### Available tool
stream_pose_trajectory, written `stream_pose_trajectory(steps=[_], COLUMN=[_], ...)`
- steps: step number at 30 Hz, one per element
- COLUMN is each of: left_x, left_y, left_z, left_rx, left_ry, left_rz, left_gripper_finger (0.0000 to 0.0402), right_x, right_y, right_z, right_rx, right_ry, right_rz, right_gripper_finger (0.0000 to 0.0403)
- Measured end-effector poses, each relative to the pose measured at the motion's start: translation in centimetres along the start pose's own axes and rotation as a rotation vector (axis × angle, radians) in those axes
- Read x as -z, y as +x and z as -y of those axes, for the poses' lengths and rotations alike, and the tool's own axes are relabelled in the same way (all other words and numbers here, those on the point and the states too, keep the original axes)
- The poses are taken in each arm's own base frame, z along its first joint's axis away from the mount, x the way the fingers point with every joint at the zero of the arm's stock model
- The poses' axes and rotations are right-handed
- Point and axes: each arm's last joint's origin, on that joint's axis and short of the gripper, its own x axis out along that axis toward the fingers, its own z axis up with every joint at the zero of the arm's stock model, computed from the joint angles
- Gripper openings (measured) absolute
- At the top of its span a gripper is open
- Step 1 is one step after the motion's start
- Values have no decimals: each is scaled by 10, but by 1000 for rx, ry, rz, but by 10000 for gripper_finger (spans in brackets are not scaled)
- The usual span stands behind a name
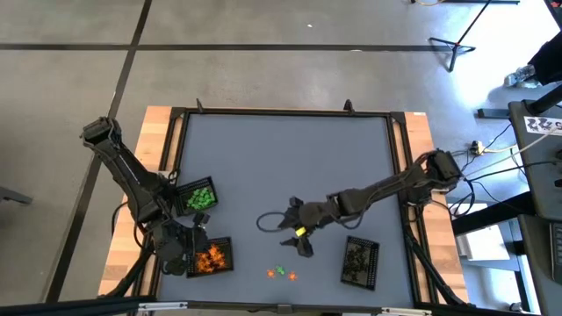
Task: Sort Halloween decoration
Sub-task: Put the orange spider toy into the bottom left black bin
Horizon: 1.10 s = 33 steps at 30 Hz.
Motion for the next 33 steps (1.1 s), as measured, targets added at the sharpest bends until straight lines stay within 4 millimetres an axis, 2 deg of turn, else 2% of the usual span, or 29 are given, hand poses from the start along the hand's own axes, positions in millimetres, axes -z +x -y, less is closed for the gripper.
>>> stream_pose_trajectory(steps=[9, 16, 24, 33], left_x=[-2, -3, -4, -4], left_y=[0, 0, 0, 0], left_z=[3, 4, 4, 3], left_rx=[52, 91, 65, 32], left_ry=[-12, -20, -22, -23], left_rz=[4, -4, 18, 39], left_gripper_finger=[0, 0, 0, 0], right_x=[13, 23, 29, 48], right_y=[1, 2, 11, 29], right_z=[-32, -46, -42, -36], right_rx=[-6, 1, 42, 74], right_ry=[-3, -2, 13, 20], right_rz=[-24, -56, -77, -165], right_gripper_finger=[275, 275, 275, 275])
